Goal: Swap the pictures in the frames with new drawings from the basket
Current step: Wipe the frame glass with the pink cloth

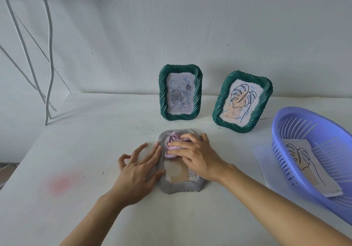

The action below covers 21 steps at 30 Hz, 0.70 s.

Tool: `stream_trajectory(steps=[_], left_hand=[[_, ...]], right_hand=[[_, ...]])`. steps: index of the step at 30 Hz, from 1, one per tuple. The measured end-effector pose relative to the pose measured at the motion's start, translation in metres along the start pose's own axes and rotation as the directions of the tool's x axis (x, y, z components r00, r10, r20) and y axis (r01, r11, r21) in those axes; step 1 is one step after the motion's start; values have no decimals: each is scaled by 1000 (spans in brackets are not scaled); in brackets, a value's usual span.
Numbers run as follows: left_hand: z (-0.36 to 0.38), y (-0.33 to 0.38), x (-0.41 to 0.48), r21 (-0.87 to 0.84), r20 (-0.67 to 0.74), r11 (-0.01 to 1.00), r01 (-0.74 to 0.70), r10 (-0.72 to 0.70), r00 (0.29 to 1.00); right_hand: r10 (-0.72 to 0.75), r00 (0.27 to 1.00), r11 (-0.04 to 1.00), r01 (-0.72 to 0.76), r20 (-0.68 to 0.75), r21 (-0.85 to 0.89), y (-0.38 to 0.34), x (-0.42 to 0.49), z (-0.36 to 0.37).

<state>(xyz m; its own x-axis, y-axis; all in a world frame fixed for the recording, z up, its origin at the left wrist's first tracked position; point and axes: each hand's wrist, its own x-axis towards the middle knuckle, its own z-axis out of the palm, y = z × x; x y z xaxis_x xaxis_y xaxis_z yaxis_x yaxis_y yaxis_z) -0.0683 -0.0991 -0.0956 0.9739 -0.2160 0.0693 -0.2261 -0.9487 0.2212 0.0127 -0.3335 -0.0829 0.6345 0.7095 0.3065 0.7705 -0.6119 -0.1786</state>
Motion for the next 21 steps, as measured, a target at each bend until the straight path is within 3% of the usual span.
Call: stream_trajectory(steps=[8,16,21], left_hand=[[1,0,-1,0,-6,1000,22,-22,1000],[2,1,-1,-5,0,999,33,-33,999],[-1,0,1,-39,21,999,19,-18,1000]], right_hand=[[99,994,986,-104,-41,-128,17,-8,-24],[-32,994,995,22,109,95,-11,-41,-36],[-53,997,998,52,56,17,2,-30,-38]])
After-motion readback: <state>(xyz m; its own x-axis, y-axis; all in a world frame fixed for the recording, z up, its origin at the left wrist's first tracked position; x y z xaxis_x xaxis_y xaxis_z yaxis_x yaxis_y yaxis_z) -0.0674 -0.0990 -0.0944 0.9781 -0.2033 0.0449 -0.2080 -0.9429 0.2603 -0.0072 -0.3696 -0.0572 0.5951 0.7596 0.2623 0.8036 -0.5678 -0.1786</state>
